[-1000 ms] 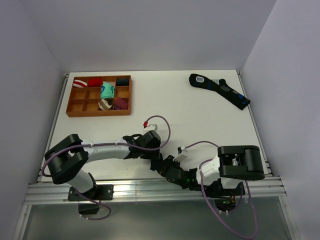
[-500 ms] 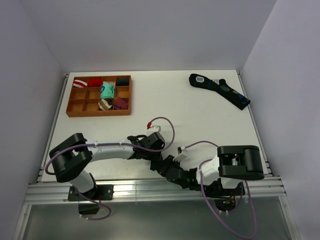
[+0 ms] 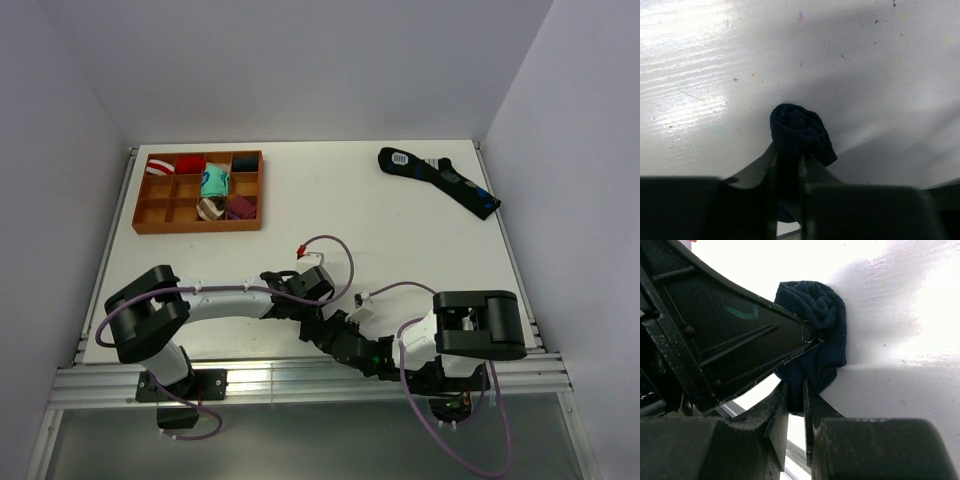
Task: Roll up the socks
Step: Pick up the sock at the center of the board.
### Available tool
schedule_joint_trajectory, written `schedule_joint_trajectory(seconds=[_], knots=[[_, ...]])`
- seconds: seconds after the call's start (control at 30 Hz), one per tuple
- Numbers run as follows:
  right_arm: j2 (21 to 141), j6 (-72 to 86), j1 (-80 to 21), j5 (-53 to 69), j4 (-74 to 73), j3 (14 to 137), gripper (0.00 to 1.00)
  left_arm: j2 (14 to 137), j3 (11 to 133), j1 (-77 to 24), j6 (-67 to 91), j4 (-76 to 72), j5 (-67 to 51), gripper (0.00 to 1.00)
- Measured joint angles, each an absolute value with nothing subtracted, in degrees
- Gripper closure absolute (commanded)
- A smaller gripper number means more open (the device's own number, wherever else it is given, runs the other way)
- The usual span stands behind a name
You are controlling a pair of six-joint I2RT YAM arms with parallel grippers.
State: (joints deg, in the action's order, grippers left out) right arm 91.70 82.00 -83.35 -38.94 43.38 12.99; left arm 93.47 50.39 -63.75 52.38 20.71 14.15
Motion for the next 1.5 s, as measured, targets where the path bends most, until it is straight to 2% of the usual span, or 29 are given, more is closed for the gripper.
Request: schedule_joint_trajectory(seconds=[0.07,0.1,0.33,0.43,0.57,0.77,0.97,1.17,1.5], knots=[[91.7,82.0,-83.3,-38.9,43.4,13.0,0.8,93.9,50.8,-63.9,52.3,20.9,14.4,1.0],[91.7,82.0,-83.3,-38.9,43.4,13.0,0.8,94.0,50.9,-64.0,52.3,20.9,14.5,1.0],[87.1,81.6,-83.1,-37.7,38.6,13.8,0.5,94.3,51.1,-64.2,52.8,21.1,15.1,1.0],[81.8,81.1,-83.1,-36.5,31.2,13.9,0.44,94.4,50.9,-64.3,53.2,21.0,15.3,1.0],[69.7,80.7,-83.1,-35.2,13.4,13.9,0.41,94.3,50.5,-64.4,53.7,20.6,15.6,1.0],[49.6,80.5,-82.5,-34.4,-9.6,12.8,0.44,92.7,49.1,-63.9,53.9,18.9,15.5,1.0],[42.0,79.6,-81.7,-34.9,-24.6,16.5,0.44,91.1,47.3,-62.2,54.2,17.5,14.2,1.0],[40.2,72.6,-77.7,-34.6,-28.5,22.9,0.43,89.6,47.3,-59.2,53.6,21.4,15.6,1.0],[40.2,57.0,-64.3,-25.7,-25.0,23.7,0.43,83.3,53.6,-49.3,49.0,32.4,21.3,1.0]])
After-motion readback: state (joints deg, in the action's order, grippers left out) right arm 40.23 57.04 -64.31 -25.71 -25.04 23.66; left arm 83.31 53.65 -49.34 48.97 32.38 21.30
